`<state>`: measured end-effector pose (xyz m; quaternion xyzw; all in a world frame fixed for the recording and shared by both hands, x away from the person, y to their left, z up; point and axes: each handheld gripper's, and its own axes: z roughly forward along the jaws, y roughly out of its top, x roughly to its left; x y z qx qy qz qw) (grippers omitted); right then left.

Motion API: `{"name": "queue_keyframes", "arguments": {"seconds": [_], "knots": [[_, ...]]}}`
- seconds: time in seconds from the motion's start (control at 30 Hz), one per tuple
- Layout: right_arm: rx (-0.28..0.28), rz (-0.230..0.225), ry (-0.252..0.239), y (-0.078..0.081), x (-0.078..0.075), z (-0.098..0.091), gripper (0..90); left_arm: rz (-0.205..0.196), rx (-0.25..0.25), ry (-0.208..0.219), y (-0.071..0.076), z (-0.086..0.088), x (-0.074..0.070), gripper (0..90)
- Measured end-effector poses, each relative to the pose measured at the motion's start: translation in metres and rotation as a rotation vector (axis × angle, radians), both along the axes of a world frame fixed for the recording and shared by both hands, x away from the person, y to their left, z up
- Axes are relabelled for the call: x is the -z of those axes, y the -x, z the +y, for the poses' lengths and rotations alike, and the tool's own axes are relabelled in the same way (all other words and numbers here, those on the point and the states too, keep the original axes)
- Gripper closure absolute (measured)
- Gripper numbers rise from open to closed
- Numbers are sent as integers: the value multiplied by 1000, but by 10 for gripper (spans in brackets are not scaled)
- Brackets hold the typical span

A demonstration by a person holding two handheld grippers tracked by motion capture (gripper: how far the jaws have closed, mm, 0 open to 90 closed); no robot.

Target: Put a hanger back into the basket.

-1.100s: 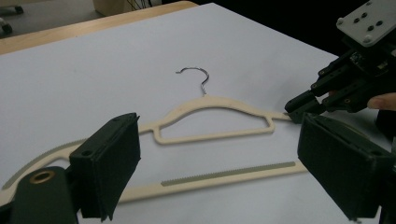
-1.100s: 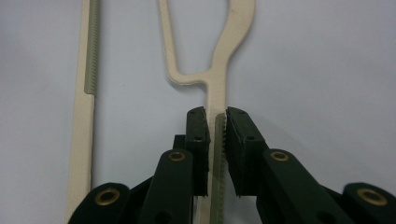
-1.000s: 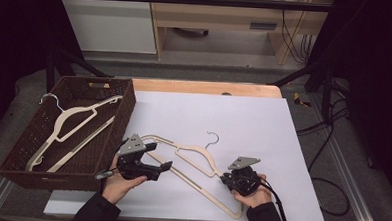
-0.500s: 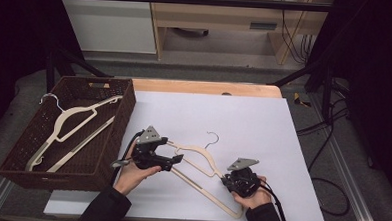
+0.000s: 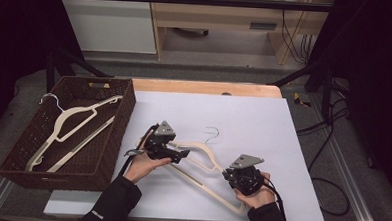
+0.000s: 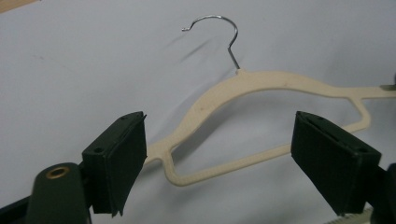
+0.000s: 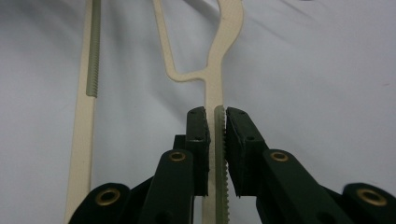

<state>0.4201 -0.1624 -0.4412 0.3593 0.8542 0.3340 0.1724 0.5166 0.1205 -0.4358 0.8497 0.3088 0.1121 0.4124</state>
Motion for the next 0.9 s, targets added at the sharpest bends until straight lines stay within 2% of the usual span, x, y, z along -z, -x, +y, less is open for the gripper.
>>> {"name": "queue_keyframes", "arguments": {"seconds": [0.23,0.4,0.57,0.6,0.63,0.67,0.8,0.9], "knots": [[-12,-25,-15,4,-14,1,800,-34,33,-103,-16,-18,4,284],[-19,-31,-10,5,-16,2,800,-21,44,-140,-27,-24,12,398],[-21,-28,-1,4,-15,3,799,9,90,-131,-32,-24,19,467],[-16,-26,5,4,-15,3,799,11,93,-149,-32,-25,20,477],[-23,-29,8,4,-14,2,799,11,103,-182,-32,-25,21,501],[-22,-31,9,4,-15,2,799,13,109,-192,-32,-25,23,501],[-26,-22,1,4,-15,2,799,6,99,-198,-34,-25,23,588],[-26,-21,-4,4,-15,1,799,2,111,-210,-34,-24,22,606]]}}
